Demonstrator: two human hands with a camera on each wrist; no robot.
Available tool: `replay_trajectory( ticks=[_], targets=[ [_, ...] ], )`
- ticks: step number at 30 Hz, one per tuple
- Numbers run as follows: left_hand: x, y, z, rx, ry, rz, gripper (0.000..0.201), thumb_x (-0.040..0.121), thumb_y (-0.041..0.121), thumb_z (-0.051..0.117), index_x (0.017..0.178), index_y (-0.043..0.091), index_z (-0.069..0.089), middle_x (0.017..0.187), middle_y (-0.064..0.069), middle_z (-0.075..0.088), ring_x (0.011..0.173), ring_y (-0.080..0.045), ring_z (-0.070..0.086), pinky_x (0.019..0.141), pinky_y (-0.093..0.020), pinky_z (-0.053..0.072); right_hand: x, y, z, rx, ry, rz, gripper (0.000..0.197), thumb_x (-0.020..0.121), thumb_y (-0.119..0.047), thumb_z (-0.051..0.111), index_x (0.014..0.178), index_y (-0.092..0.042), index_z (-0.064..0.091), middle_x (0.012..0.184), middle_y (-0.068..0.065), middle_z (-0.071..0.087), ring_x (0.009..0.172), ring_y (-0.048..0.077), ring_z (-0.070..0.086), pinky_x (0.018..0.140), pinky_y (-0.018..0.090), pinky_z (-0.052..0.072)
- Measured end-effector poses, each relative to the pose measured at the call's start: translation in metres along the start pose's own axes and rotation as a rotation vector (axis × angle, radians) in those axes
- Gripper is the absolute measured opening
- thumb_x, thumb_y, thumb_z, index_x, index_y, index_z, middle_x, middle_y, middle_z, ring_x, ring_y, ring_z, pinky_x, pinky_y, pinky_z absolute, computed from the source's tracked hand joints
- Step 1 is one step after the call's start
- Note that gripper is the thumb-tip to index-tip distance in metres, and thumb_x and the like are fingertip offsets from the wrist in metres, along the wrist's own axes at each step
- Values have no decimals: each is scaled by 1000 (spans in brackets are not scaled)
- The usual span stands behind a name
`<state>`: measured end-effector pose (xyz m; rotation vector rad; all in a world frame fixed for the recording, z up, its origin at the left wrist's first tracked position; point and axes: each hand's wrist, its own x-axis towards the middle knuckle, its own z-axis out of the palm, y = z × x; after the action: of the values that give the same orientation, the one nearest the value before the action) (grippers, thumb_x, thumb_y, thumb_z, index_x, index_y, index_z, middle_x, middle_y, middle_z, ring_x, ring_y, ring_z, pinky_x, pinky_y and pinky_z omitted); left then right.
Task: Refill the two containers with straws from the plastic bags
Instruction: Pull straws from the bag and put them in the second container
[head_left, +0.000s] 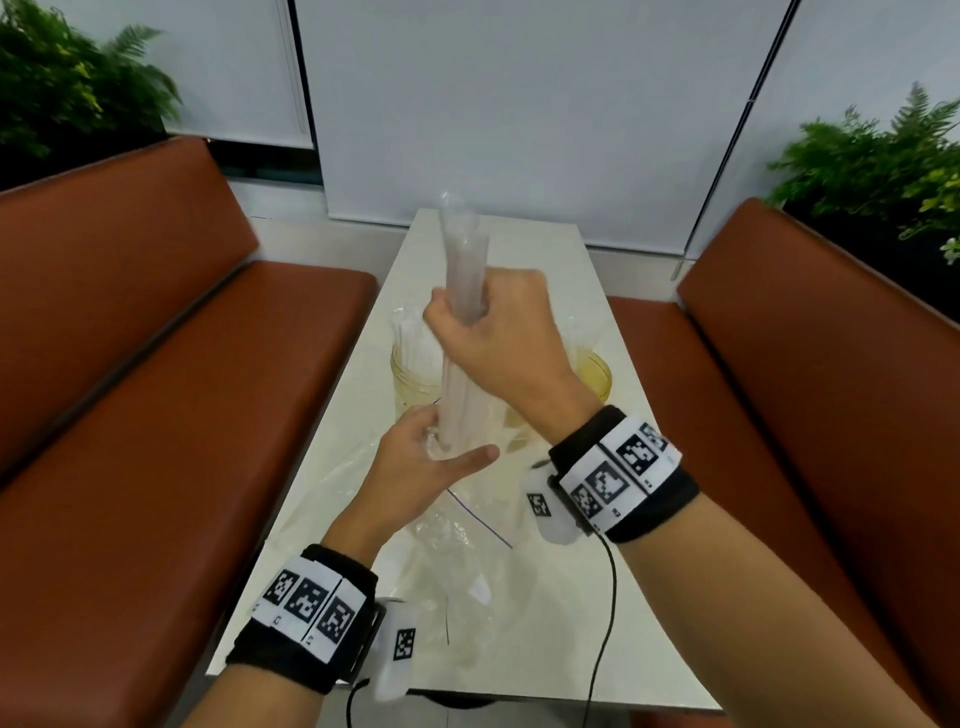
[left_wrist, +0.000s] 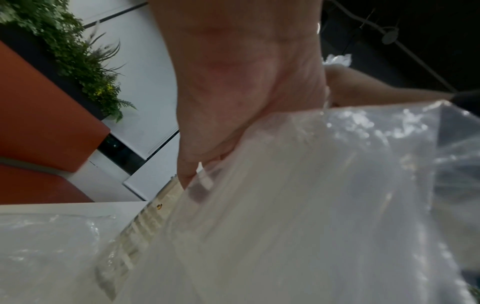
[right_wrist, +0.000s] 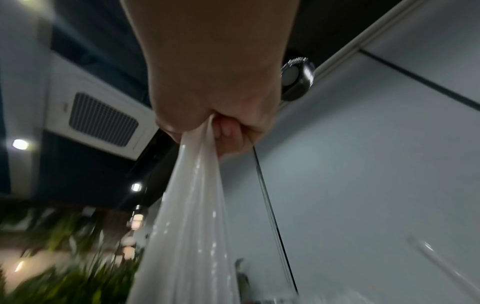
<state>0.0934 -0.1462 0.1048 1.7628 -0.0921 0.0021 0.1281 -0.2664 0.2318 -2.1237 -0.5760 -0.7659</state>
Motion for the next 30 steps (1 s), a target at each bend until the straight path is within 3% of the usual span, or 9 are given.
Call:
replay_trajectory(
  ticks=[4,6,8,12,16,20,24,27,30],
  targets=[
    [-2,-2,-4,-2,-6,-22,52,64,39,93,108,25,70,115,11,68,111,-4,62,88,-18,42,36,-13,-41,92,239,-36,49,85,-17,68,49,-20,36,45,-12,27,39,7,28,43,16,19],
    [-2,-3,-7,15,8,-12,47,66,34,93,106,27,71,113,13,66,106,-7,63,84,-17,44,54,-10,-66,72,381,-75,46,86,-21,67,49,-10,44,44,-8,32,40,6,31,43,22,21],
    [0,-5,-11,39,13,0,44,67,33,93,105,29,71,112,13,65,104,-10,63,79,-12,44,68,1,-88,-12,469,-116,44,89,-27,64,51,-15,46,45,-12,36,39,4,34,44,21,22],
    [2,-7,-21,51,44,14,40,69,33,91,104,27,72,114,10,67,101,-11,64,73,-5,45,73,49,-102,-218,500,-82,45,92,-32,61,54,-15,45,47,-5,37,39,11,30,46,15,17],
    [3,-8,-23,48,44,17,38,70,34,91,103,28,73,114,9,68,101,-16,65,83,-17,47,52,105,-74,-399,435,48,44,89,-27,66,58,-15,38,50,-14,21,42,11,20,46,21,13],
    [4,-6,-23,67,28,12,35,71,34,90,101,29,73,114,11,70,101,-14,65,86,-18,48,24,151,-41,-461,221,303,44,93,-35,61,61,-13,42,50,-7,33,44,12,31,46,25,22],
    [6,-6,-26,81,28,15,34,72,36,89,102,30,72,112,14,70,100,-16,66,93,-27,53,-5,177,-19,-455,98,469,48,89,-54,63,62,-15,54,57,-1,57,55,19,59,54,32,52],
    [6,-7,-27,90,27,12,33,73,36,89,102,31,72,112,14,70,100,-16,66,94,-32,54,-9,182,-19,-447,34,598,63,75,-75,66,80,-12,66,74,4,67,78,24,68,58,28,47],
    [6,-6,-26,102,26,14,33,73,37,88,101,32,72,112,14,70,101,-14,66,91,-29,54,-5,176,-24,-229,138,533,87,65,-72,77,135,-26,52,111,-4,64,111,16,55,80,28,44]
  ],
)
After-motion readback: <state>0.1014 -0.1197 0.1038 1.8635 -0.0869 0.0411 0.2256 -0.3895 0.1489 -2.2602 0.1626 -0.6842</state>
